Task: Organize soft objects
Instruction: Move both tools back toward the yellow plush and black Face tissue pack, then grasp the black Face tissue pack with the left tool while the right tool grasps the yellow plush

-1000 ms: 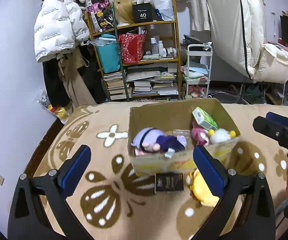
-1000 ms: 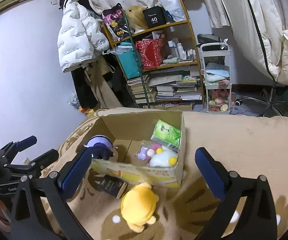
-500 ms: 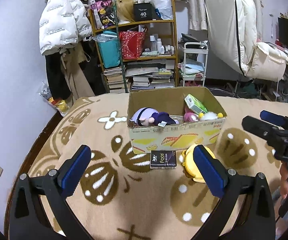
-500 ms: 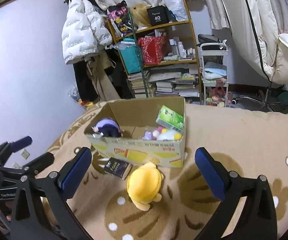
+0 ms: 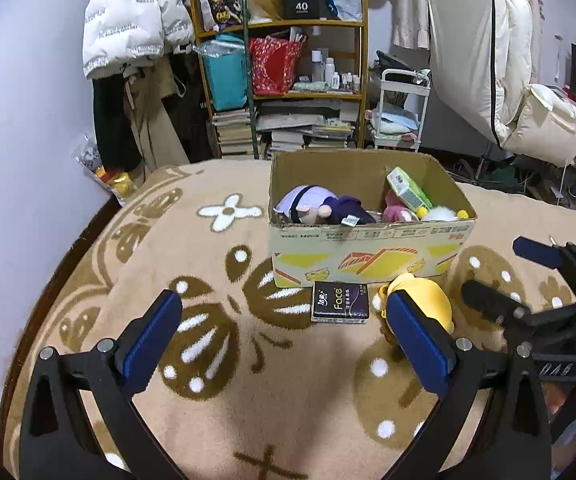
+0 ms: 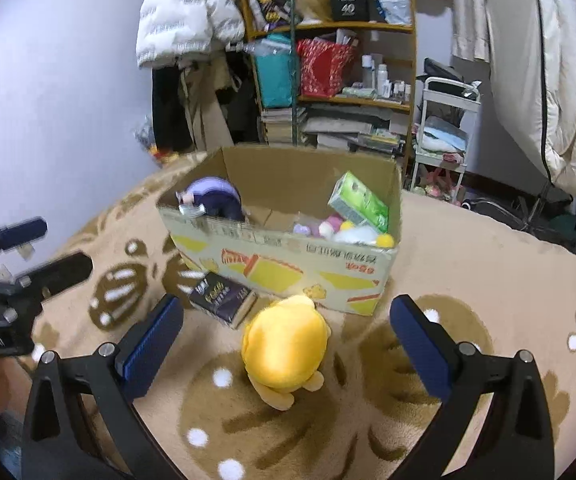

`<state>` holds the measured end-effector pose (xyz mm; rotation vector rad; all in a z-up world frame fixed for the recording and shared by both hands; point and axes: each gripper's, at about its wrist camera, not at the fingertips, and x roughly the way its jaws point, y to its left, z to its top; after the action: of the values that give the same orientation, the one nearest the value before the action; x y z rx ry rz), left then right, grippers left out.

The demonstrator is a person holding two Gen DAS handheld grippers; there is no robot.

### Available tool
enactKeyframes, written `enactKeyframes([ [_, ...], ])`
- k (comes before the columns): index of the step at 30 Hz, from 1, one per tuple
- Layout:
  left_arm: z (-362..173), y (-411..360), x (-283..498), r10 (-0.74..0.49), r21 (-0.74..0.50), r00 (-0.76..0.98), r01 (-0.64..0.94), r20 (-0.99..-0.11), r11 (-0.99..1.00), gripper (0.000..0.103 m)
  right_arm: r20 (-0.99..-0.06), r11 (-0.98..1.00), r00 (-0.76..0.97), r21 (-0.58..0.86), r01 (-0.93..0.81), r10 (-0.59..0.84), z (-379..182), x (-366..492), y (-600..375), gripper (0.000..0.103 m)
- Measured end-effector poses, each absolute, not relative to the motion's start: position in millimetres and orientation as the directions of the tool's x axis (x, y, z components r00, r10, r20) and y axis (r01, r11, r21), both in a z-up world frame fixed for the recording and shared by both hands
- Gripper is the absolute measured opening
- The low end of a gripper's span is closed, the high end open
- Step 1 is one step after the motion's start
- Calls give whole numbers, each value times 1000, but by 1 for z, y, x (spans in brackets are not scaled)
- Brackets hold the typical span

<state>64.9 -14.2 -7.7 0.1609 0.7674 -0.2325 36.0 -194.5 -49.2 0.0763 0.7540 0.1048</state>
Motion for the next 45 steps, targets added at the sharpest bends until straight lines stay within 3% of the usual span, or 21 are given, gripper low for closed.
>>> enactKeyframes([
  [7, -26, -12, 99, -228, -49, 605, 298, -763, 953, 101, -731, 990, 668, 111, -86, 140, -67, 55, -189, 103],
  [45, -153, -60, 187, -264, -162, 257, 357, -930, 920, 101, -902, 990, 424, 19, -143, 78, -153, 112, -169, 103],
])
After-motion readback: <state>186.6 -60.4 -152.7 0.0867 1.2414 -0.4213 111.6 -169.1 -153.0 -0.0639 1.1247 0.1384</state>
